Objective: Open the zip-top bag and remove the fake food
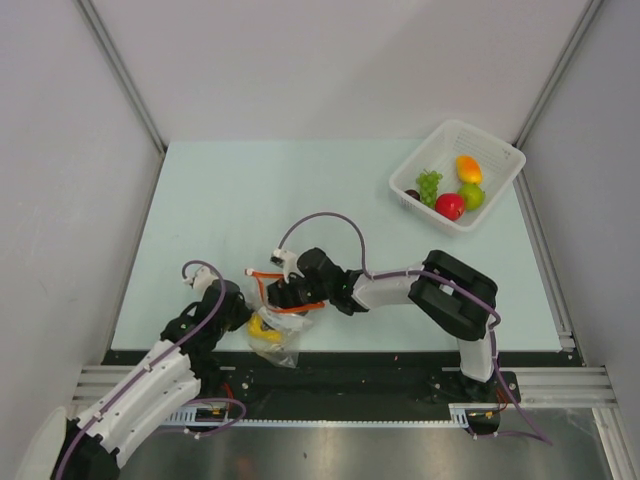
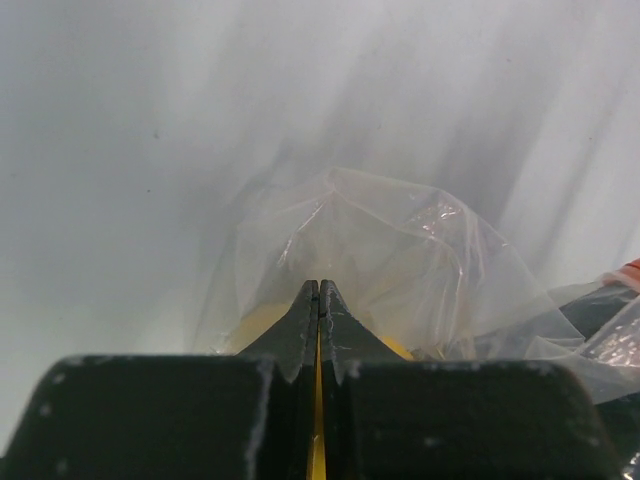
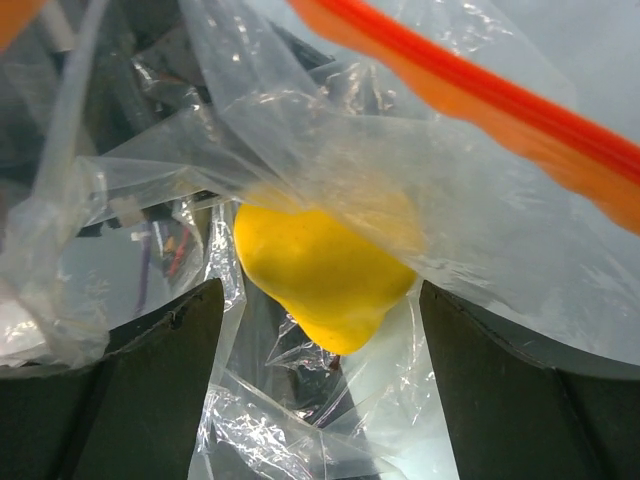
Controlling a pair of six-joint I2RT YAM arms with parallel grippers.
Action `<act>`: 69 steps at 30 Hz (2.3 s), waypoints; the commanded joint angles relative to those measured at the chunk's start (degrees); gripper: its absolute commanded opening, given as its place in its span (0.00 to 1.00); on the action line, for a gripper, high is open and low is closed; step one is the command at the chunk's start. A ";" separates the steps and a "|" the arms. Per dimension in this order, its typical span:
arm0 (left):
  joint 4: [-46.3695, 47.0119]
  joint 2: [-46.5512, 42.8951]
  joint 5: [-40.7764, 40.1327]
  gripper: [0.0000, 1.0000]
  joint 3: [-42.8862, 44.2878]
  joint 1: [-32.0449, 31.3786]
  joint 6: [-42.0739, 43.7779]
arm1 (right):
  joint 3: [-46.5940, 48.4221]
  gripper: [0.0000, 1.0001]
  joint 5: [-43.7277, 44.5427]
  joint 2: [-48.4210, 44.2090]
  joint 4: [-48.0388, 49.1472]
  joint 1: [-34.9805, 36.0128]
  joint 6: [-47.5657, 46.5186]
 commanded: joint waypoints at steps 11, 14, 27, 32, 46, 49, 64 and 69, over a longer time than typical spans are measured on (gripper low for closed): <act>0.01 -2.05 2.82 0.00 1.19 -0.03 1.42 | 1.45 0.91 1.13 5.67 11.72 1.80 2.26; 0.01 -2.49 3.35 0.01 1.36 -0.03 1.69 | 1.45 0.88 1.74 6.38 14.00 1.72 3.58; -8.69 -12.24 3.00 0.34 8.30 -0.03 2.74 | 1.36 0.40 7.98 -1.00 -0.22 0.05 -2.56; -7.21 -14.88 9.40 0.47 12.70 -0.03 5.46 | 1.36 0.32 10.36 -5.04 -5.23 -0.48 -6.25; 5.19 -6.28 22.34 0.62 18.15 -0.12 11.35 | 1.45 0.22 15.55 -9.79 -9.46 0.22 -9.51; 5.11 -5.48 20.23 0.58 18.06 -0.12 10.92 | 1.45 0.20 15.98 -10.85 -9.98 0.66 -9.51; 4.14 -4.16 12.32 0.40 17.62 -0.12 11.18 | 1.36 0.19 17.39 -13.92 -13.24 2.68 -10.57; 4.40 -5.48 11.53 0.33 16.48 -0.12 10.74 | 1.36 0.18 17.39 -14.54 -13.59 2.77 -10.74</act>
